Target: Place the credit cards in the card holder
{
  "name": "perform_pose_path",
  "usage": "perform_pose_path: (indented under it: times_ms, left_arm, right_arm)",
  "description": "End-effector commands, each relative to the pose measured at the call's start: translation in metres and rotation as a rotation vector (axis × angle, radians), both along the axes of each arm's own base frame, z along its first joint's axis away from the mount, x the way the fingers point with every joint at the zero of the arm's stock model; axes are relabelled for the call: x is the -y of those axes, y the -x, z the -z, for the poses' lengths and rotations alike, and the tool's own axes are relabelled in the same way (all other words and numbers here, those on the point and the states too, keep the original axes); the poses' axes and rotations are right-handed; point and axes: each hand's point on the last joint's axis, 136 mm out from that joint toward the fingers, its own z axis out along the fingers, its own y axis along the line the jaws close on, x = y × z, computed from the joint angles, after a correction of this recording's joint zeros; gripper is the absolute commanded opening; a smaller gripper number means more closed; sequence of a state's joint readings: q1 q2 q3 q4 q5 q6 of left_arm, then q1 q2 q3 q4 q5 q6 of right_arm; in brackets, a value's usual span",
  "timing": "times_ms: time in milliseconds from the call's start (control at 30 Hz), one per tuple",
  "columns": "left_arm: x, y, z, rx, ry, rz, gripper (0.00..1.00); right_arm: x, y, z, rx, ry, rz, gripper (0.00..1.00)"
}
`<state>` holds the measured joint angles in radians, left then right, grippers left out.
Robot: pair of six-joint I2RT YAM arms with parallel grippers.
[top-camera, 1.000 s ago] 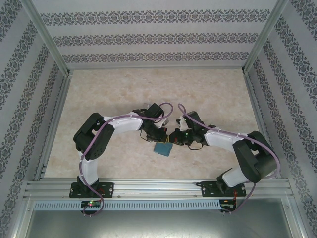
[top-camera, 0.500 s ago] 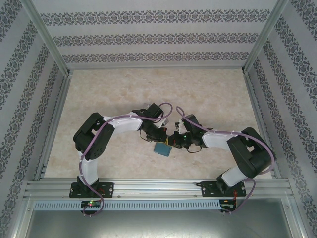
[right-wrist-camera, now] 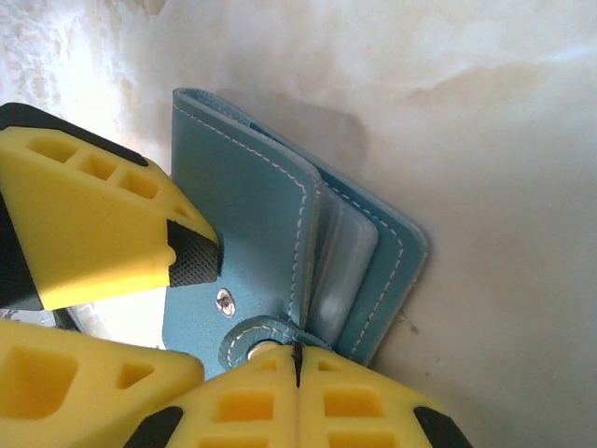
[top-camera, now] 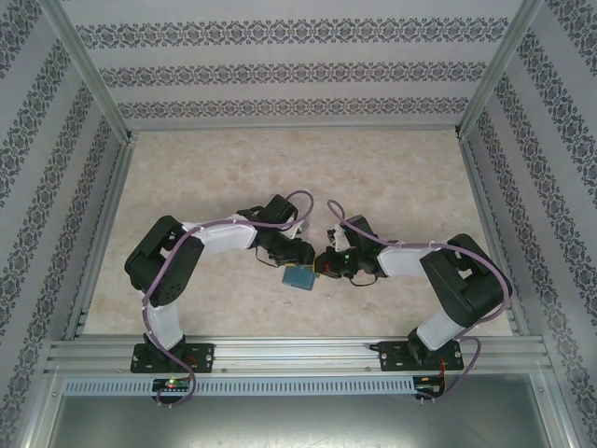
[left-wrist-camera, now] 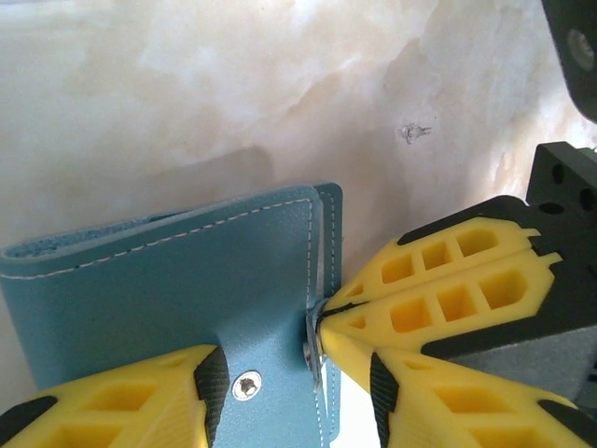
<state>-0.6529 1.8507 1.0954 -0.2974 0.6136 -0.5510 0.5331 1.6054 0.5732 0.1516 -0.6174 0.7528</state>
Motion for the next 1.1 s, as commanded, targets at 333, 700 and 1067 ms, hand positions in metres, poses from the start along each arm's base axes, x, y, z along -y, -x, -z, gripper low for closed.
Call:
perform_pose_path:
  times_ms: [333,700,1067]
  left_arm:
    - [-0.056,-0.018,-0.040,0.150,-0.054,-0.205,0.55]
    - [-0.092,0.001,0.016,0.107,-0.199,-0.235,0.30]
    - [-0.066,0.004,0.016,0.094,-0.056,-0.180,0.26]
  right_arm:
    - [0.002,0.000,-0.018,0.049,0.035,0.008,0.07]
    - [-0.002,0.001,-0.040,0.090,0.202,0.024,0.26]
    - [-0.009,0.000,-0.031,0.068,0.334,0.019,0.44]
